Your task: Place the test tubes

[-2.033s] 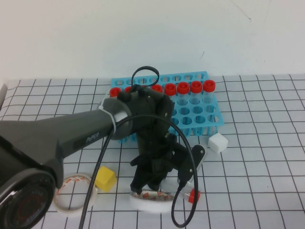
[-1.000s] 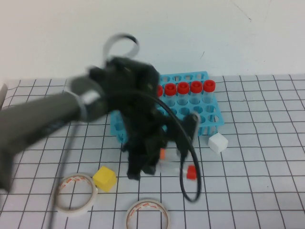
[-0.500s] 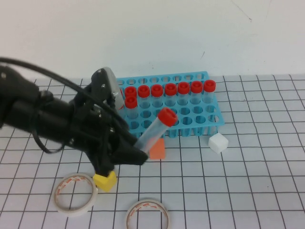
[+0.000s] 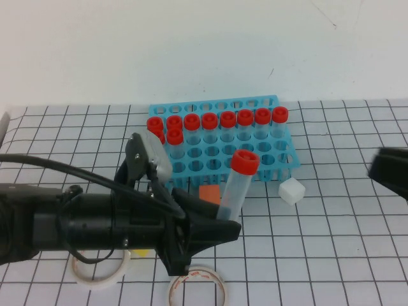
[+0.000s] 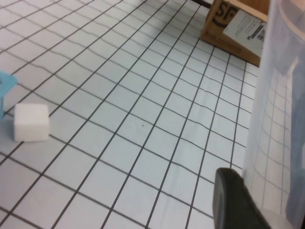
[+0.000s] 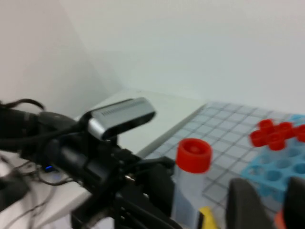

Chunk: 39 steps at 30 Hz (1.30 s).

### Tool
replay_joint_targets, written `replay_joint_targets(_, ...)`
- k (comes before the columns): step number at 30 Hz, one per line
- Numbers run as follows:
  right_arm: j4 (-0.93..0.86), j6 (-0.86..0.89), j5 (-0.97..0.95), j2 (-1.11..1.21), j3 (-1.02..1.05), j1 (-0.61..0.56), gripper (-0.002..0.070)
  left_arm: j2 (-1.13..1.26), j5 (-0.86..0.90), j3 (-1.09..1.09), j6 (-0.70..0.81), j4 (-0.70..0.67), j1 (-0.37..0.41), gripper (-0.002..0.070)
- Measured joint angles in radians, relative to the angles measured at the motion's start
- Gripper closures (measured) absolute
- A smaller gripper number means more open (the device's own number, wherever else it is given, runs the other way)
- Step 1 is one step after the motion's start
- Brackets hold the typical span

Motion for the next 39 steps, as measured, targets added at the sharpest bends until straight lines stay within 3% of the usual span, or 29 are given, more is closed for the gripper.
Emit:
replay_joint_targets(2,0.000,-0.001,0.069,0.091,-0.053,0.012,0.0435,0.000,0.003,0.000,0.004,-0.006,-0.002,0.0463)
replay_joint_targets(4,0.000,-0.001,0.114,0.212,-0.128,0.063,0.0265,0.000,0.006,-0.004,0.008,-0.006,-0.006,0.0463)
replay_joint_targets(6,0.000,-0.015,0.116,0.284,-0.180,0.125,0.0205,0.000,0.006,-0.023,0.008,-0.006,-0.006,0.0463)
replay_joint_targets(10,0.000,-0.030,0.069,0.395,-0.275,0.250,0.0170,0.000,0.006,-0.072,0.008,-0.008,-0.006,0.0463)
replay_joint_targets(15,0.000,-0.037,0.008,0.489,-0.374,0.331,0.0162,0.000,0.008,-0.106,-0.006,-0.012,-0.006,0.0463)
replay_joint_targets(26,0.000,-0.036,-0.003,0.544,-0.470,0.374,0.0163,0.000,0.006,-0.108,-0.009,-0.012,-0.006,0.0463)
replay_joint_targets(30,0.000,-0.034,-0.029,0.555,-0.470,0.393,0.0254,0.000,0.016,-0.108,-0.014,-0.010,-0.006,0.0463)
replay_joint_targets(33,0.000,-0.033,-0.040,0.555,-0.470,0.397,0.0395,0.000,0.037,-0.108,-0.014,-0.008,-0.006,0.0463)
replay_joint_targets(39,0.000,-0.033,-0.044,0.555,-0.474,0.397,0.0403,0.000,0.053,-0.108,-0.022,-0.007,-0.006,0.0463)
